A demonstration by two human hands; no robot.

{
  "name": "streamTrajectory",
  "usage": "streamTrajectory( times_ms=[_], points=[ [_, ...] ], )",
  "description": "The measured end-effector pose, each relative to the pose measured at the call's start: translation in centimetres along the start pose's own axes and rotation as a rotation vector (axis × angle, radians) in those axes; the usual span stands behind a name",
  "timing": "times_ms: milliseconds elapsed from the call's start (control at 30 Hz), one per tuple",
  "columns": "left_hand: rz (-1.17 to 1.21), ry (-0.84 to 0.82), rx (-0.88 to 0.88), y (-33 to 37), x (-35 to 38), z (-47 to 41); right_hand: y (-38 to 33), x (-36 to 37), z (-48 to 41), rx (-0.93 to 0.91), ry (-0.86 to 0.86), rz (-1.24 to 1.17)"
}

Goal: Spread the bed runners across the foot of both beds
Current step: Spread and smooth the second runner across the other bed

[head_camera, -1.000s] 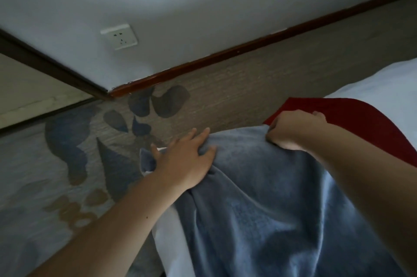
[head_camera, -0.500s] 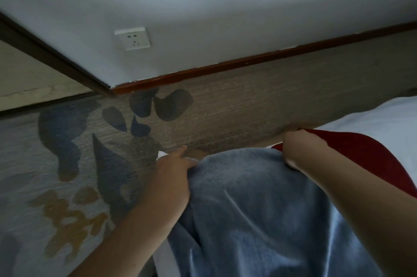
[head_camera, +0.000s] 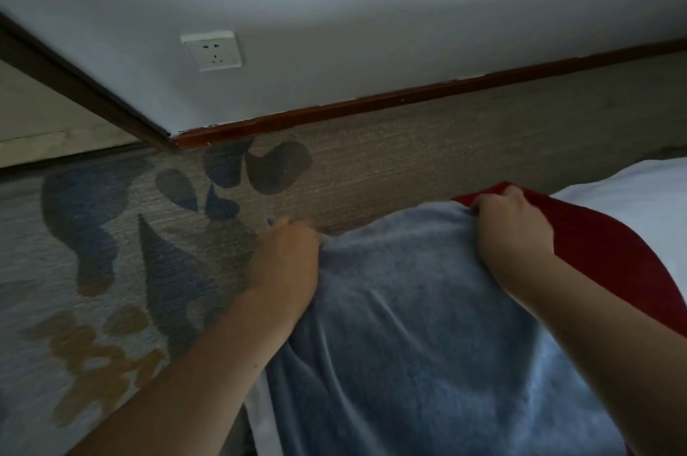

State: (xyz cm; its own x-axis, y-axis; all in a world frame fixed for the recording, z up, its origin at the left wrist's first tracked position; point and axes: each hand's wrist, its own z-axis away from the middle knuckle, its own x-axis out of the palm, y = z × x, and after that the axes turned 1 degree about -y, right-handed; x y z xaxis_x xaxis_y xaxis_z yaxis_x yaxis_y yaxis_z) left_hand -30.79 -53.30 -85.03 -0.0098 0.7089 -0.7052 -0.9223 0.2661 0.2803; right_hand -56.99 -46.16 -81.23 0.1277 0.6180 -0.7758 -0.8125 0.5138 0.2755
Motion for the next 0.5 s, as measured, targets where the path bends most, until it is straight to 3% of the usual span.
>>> streamTrajectory(
  times_ms=[67, 133, 267, 367, 500],
  points=[
    [-0.115, -0.095, -0.062, 0.6, 0.3, 0.3, -0.3, 0.8, 0.6, 0.006, -0.078, -0.095],
    [-0.172, -0.102, 0.013, 1.8, 0.7, 1.5, -0.4, 1.6, 1.3, -0.023, -0.092, -0.114],
    [0.072, -0.122, 0.217, 5.0, 1.3, 4.3, 0.2, 2.3, 2.9, -0.088, -0.058, -0.111],
    [0.104, -0.170, 0.337, 7.0, 1.3, 5.2, 0.7, 3.5, 5.8, -0.138, 0.124, -0.193],
    [0.060, -0.157, 0.349, 7.0, 0.9, 5.6, 2.8, 5.7, 10.6, -0.164, 0.273, -0.280]
  ],
)
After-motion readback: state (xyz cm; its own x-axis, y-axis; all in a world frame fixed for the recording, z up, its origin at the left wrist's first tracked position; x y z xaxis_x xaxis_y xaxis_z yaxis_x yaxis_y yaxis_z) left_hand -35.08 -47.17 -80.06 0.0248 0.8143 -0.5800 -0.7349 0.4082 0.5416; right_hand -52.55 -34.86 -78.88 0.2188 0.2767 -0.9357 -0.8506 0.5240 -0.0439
